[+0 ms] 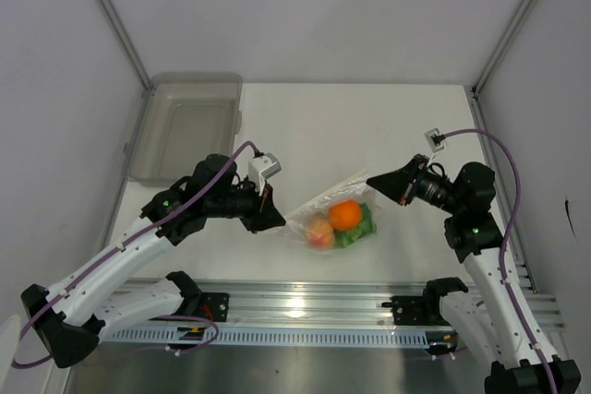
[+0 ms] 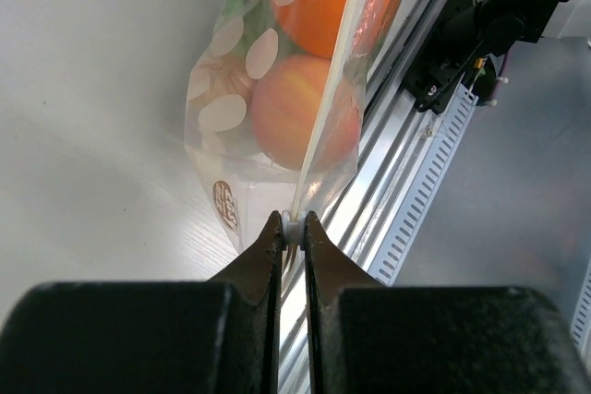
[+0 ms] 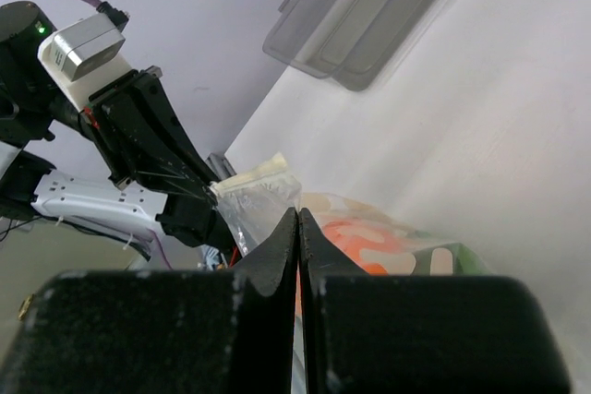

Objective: Place the food in the zip-top bag and seal the zipper
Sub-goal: Zip the zipper food storage bag at the center of the board.

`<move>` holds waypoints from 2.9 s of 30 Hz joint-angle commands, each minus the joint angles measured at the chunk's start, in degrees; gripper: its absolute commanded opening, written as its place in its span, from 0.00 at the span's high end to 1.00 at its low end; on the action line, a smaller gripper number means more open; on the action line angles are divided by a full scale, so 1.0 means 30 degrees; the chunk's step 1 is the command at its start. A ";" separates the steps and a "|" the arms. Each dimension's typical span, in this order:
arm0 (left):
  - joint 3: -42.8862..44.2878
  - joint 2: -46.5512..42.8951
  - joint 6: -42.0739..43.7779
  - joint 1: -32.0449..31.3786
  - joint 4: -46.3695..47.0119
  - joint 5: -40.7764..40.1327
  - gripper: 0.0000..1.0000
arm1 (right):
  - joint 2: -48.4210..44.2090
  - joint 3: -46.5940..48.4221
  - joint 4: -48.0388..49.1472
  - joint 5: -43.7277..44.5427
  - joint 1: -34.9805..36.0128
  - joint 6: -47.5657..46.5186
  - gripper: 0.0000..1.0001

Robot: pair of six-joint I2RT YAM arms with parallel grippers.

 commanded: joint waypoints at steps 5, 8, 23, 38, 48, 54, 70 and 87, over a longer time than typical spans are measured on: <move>0.0106 -0.0218 -0.0756 0.0259 -0.0726 0.0171 0.99 | 0.1756 0.0236 0.0423 -0.2062 0.0485 -0.0768 1.00; 0.0631 -0.0159 -0.0727 0.0259 -0.0668 0.0583 0.99 | 0.2111 0.1174 -0.1604 -0.1826 0.1686 -0.2880 0.99; 0.2684 0.0368 0.0122 0.0259 -0.1282 0.2428 1.00 | 0.5712 0.8902 -0.7910 0.1077 0.6954 -0.9880 0.24; 0.2743 0.0310 0.0357 0.0230 -0.1605 0.2928 0.99 | 1.2100 1.3625 -1.1485 -0.0300 1.1649 -1.4954 0.26; 0.2801 0.0134 0.0562 0.0230 -0.1751 0.2898 0.99 | 1.4035 1.4271 -1.2716 -0.2469 1.2118 -1.6009 0.47; 0.2918 0.0105 0.0561 0.0230 -0.1751 0.2781 0.99 | 1.4212 1.4214 -1.3273 -0.2705 1.2469 -1.6331 0.49; 0.2948 0.0105 0.0503 0.0259 -0.2044 0.1932 0.99 | 1.3014 1.1959 -1.1313 -0.0539 1.2909 -1.4694 1.00; 0.2626 -0.0452 0.0415 0.0405 -0.3156 -0.0672 0.99 | 0.8560 0.8412 -0.9873 0.1630 1.0536 -1.2992 1.00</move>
